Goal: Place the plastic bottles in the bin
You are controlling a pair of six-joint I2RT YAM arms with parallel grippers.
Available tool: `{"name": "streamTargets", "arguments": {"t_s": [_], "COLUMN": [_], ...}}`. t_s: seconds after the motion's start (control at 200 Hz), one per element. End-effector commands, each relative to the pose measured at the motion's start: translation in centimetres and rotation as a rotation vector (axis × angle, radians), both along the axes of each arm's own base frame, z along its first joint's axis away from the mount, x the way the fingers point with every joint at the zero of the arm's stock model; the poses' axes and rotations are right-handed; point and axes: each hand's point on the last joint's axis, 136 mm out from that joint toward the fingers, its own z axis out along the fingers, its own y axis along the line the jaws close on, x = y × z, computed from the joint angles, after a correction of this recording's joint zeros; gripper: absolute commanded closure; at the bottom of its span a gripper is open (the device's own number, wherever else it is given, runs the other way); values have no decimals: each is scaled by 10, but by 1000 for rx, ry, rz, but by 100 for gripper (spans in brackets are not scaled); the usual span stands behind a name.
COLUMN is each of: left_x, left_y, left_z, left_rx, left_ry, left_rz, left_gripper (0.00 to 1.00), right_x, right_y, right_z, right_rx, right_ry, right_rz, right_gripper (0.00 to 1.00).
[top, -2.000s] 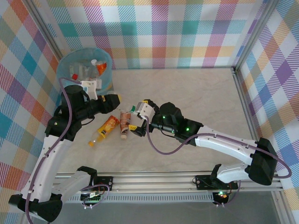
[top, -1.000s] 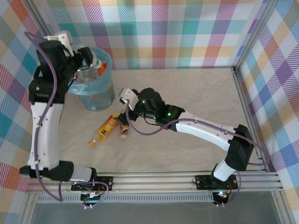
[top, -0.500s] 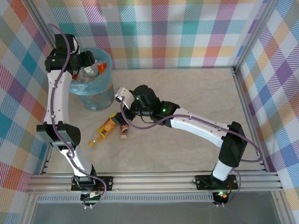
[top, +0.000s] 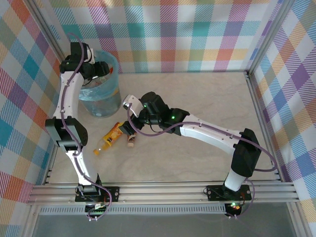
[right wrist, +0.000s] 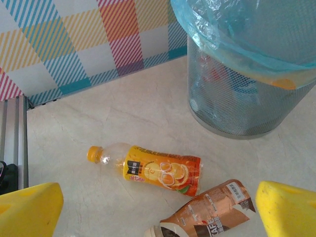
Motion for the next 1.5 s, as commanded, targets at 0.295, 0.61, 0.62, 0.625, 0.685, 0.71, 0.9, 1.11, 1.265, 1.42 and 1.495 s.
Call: {"name": "streamTargets", "arguments": {"t_s": [0.295, 0.61, 0.62, 0.625, 0.685, 0.71, 0.9, 1.11, 1.265, 1.42, 1.495], "left_x": [-7, -17, -18, -19, -26, -30, -54, -72, -101, -150, -178], "left_y": [8, 2, 2, 2, 4, 4, 7, 4, -14, -36, -47], "left_z": [-86, 31, 36, 38, 62, 70, 106, 118, 134, 138, 131], "left_rx": [39, -1, 0, 0, 8, 11, 34, 19, -63, -88, -71], "left_ry": [234, -24, -34, -38, -94, -115, -186, -205, -264, -339, -371], "left_rz": [-35, -17, -15, -14, -1, 4, 23, 21, -21, -96, -152], "left_gripper": [82, 42, 40, 39, 32, 30, 26, 30, 42, 41, 36], "right_x": [-1, -4, -4, -4, -4, -4, -5, -5, 4, 19, 26], "right_y": [0, -1, -1, -1, -1, -1, 1, 1, -5, -11, -13], "right_z": [-8, -6, -5, -5, -6, -6, -5, -5, -17, -40, -54], "right_rx": [-10, -11, -10, -10, -9, -8, -1, 1, -52, -99, -123], "right_ry": [42, 56, 55, 54, 58, 59, 69, 74, 81, 152, 197], "right_rz": [8, 15, 15, 15, 15, 15, 19, 18, -40, -125, -178], "right_gripper": [0, 0, 0, 0, 0, 0, 0, 0, 0, 0, 0]}}
